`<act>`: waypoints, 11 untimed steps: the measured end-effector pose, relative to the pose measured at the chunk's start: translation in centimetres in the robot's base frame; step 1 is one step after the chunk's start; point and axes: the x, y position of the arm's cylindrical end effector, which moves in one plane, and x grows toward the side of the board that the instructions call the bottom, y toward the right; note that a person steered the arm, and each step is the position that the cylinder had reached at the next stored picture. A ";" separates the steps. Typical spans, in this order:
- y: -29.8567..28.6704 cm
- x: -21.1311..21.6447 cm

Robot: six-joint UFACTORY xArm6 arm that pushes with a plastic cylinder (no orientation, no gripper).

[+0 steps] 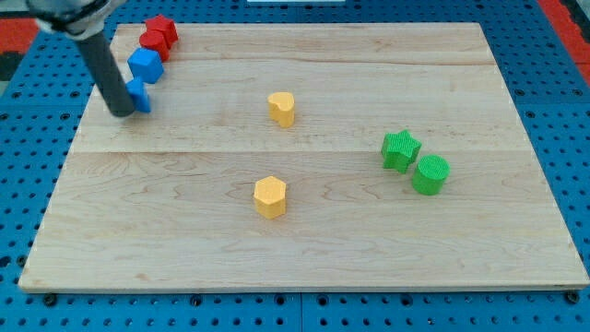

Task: Push the yellow heart to the left side of the yellow hexagon

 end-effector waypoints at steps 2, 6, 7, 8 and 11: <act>10.8 -1.8; 24.2 9.4; 23.0 1.8; 19.9 0.6; 14.0 4.9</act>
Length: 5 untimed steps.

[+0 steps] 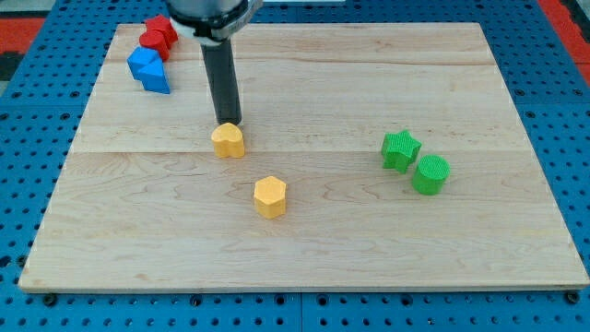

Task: Push the yellow heart to the left side of the yellow hexagon

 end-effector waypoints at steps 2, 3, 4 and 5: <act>3.1 9.1; 3.2 2.1; 8.5 -2.5; 20.6 -4.4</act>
